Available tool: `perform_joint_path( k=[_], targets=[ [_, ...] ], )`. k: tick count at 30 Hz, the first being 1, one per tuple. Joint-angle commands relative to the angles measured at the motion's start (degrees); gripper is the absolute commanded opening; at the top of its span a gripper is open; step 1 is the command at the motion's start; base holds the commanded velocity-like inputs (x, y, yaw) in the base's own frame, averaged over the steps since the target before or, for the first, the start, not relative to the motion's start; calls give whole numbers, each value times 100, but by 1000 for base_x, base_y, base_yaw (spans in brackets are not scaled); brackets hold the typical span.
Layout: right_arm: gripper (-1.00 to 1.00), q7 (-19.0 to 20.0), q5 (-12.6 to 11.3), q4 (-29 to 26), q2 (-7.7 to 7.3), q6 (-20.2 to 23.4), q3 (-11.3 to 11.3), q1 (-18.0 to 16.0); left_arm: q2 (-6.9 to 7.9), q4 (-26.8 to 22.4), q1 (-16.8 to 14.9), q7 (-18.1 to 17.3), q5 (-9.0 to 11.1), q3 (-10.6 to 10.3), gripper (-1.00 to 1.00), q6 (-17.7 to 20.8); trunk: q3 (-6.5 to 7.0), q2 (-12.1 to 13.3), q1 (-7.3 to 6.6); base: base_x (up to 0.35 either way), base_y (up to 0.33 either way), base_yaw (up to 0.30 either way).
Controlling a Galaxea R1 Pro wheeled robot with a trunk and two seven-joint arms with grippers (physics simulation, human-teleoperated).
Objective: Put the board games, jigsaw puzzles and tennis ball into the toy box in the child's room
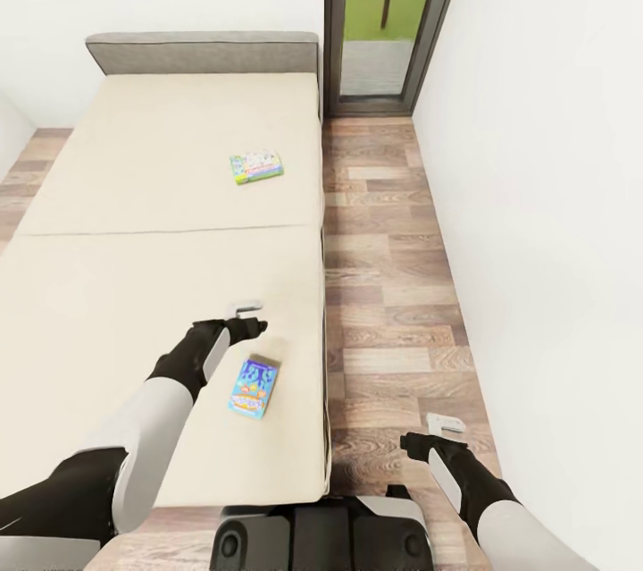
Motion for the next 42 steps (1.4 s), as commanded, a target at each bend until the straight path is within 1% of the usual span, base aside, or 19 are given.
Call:
perform_joint_path(
  k=[1, 5, 12, 22, 25, 27, 28, 30, 31, 32, 33, 34, 35, 37, 39, 42],
  targets=[
    [100, -29, -60, -13, 4, 24, -13, 0, -7, -13, -7, -19, -6, 41, 100, 33, -16, -9, 3, 0, 0, 0],
    [100, -27, -60, -11, 6, 24, -13, 0, 2, -20, -20, -19, -6, 34, 100, 27, -54, -9, 3, 0, 0, 0],
    [100, -28, -60, -13, 4, 19, -9, 0, 69, -22, -25, -16, -6, 30, 100, 20, -119, -9, 3, 0, 0, 0],
    [100, -3, -63, -21, 6, 23, -13, 0, 89, -17, -25, -19, -6, 23, 100, -31, -213, -9, 3, 0, 0, 0],
    [100, 30, -70, -174, 6, 46, -10, 8, 90, -17, -25, -17, -6, 20, 100, -65, -241, -9, 3, 0, 0, 0],
    [100, 73, -85, -497, 7, 107, -3, 46, 90, -16, -25, -18, -6, 16, 100, -77, -260, -9, 3, 0, 0, 0],
    [100, 117, -96, -811, 7, 211, -2, 61, 89, -16, -25, -19, -6, 14, 100, -81, -269, -9, 3, 0, 0, 0],
    [100, 174, -116, -1170, 7, 387, -6, 68, 89, -16, -25, -19, -6, 13, 100, -87, -288, -9, 3, 0, 0, 0],
    [100, 257, -136, -1531, 7, 606, -15, 72, 88, -16, -25, -19, -6, 11, 100, -91, -298, -9, 3, 0, 0, 0],
    [100, 309, -143, -1704, 7, 714, -24, 73, 87, -16, -25, -19, -6, 11, 100, -92, -307, -9, 3, 0, 0, 0],
    [100, 440, -153, -2028, 7, 905, -38, 94, 85, -16, -25, -19, -6, 8, 100, -94, -316, -9, 3, 0, 0, 0],
    [100, 519, -155, -2173, 7, 983, -43, 117, 86, -16, -25, -19, -6, 7, 100, -95, -326, -9, 3, 0, 0, 0],
    [100, 683, -159, -2435, 7, 1105, -51, 187, 88, -16, -25, -19, -6, 8, 100, -96, -335, -9, 3, 0, 0, 0],
    [100, 900, -162, -2733, 7, 1219, -59, 300, 89, -16, -25, -19, -6, 10, 100, -97, -354, -9, 3, 0, 0, 0],
    [100, 1027, -168, -2928, 7, 1312, -62, 368, 94, -16, -25, -19, -6, 11, 100, -97, -373, -9, 3, 0, 0, 0],
    [100, 1098, -171, -3039, 7, 1415, -64, 403, 97, -16, -25, -19, -6, 11, 100, -97, -401, -9, 3, 0, 0, 0]
  ],
)
